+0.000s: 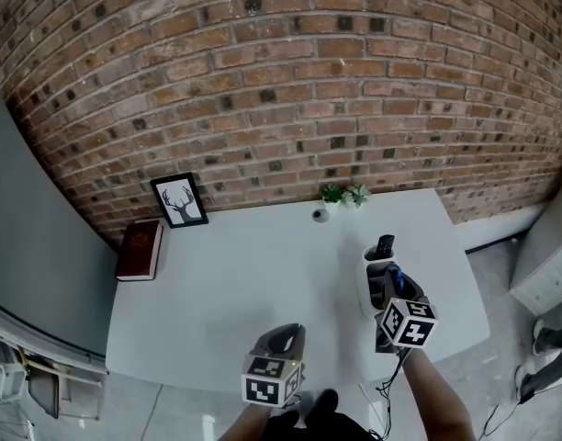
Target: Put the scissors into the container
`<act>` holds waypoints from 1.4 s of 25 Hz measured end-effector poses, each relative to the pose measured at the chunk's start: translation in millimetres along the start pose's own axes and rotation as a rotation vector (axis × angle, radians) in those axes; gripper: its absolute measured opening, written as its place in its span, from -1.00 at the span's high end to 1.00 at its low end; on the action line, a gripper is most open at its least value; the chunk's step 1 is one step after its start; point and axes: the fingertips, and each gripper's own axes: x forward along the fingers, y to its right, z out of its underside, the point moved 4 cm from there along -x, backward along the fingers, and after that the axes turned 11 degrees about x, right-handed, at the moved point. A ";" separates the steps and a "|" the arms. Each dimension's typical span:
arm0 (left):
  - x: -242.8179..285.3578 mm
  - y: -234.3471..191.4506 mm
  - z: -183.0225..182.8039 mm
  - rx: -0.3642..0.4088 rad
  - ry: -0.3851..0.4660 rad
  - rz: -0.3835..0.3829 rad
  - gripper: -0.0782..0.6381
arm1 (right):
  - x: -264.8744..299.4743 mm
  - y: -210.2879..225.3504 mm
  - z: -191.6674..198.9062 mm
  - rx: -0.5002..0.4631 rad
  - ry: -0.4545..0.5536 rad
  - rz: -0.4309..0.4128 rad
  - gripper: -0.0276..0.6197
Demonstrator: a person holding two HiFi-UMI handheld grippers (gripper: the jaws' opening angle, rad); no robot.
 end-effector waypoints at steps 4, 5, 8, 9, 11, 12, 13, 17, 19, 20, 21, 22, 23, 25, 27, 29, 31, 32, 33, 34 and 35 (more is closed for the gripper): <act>0.4 2.1 1.4 0.002 -0.009 -0.001 0.70 | 4.4 0.8 1.5 -0.014 -0.016 -0.001 0.76; 0.7 2.3 2.0 0.002 -0.012 -0.001 0.70 | 5.4 1.0 3.2 -0.020 -0.024 0.000 0.76; 1.2 1.9 2.9 0.002 -0.014 -0.002 0.70 | 7.4 2.4 10.8 -0.027 -0.051 0.008 0.76; 1.1 1.6 3.0 0.002 -0.014 -0.002 0.70 | 7.6 2.9 13.6 -0.024 -0.060 0.011 0.76; 0.5 1.2 3.3 0.004 -0.016 -0.002 0.70 | 6.7 3.3 17.9 -0.020 -0.069 0.015 0.76; 0.3 1.3 3.6 0.005 -0.018 -0.002 0.70 | 6.0 3.0 19.0 -0.022 -0.069 0.015 0.76; 0.2 1.6 3.9 0.006 -0.019 -0.001 0.70 | 5.3 2.4 19.6 -0.027 -0.068 0.013 0.76; 0.9 5.3 5.3 0.008 -0.025 0.004 0.70 | 3.4 1.7 20.1 -0.054 -0.062 0.010 0.76; 0.8 8.2 6.1 0.009 -0.027 0.008 0.70 | 1.6 2.6 20.6 -0.057 -0.059 0.008 0.76; 0.6 9.4 6.6 0.009 -0.028 0.009 0.70 | 0.6 3.1 20.9 -0.056 -0.059 0.005 0.76; 0.5 10.4 7.0 0.009 -0.028 0.009 0.70 | -0.4 3.6 21.1 -0.053 -0.059 0.001 0.76; 0.4 11.1 7.3 0.009 -0.029 0.008 0.70 | -1.3 3.8 21.0 -0.050 -0.058 -0.004 0.75; 0.2 11.5 7.6 0.009 -0.029 0.008 0.70 | -2.2 3.9 20.8 -0.046 -0.055 -0.011 0.75; 0.0 12.2 8.1 0.009 -0.032 0.006 0.70 | -4.0 3.3 19.8 -0.041 -0.048 -0.028 0.73; -0.4 13.1 9.0 0.007 -0.037 0.007 0.70 | -6.2 2.6 18.9 -0.036 -0.043 -0.042 0.70; 0.0 14.3 10.1 0.005 -0.040 0.011 0.70 | -8.4 3.1 17.8 -0.031 -0.038 -0.044 0.67; 1.1 15.9 11.0 0.005 -0.043 0.015 0.70 | -11.4 4.3 17.2 -0.026 -0.033 -0.041 0.66; 1.8 17.0 11.1 0.006 -0.044 0.018 0.70 | -13.4 5.2 17.3 -0.023 -0.030 -0.040 0.66; 2.6 18.1 11.0 0.008 -0.044 0.021 0.70 | -15.8 6.1 17.6 -0.020 -0.028 -0.037 0.66; 3.4 19.3 10.7 0.009 -0.044 0.024 0.70 | -18.5 7.0 18.0 -0.019 -0.025 -0.034 0.66; 4.1 20.4 10.6 0.011 -0.044 0.027 0.70 | -21.3 8.0 18.7 -0.017 -0.022 -0.029 0.66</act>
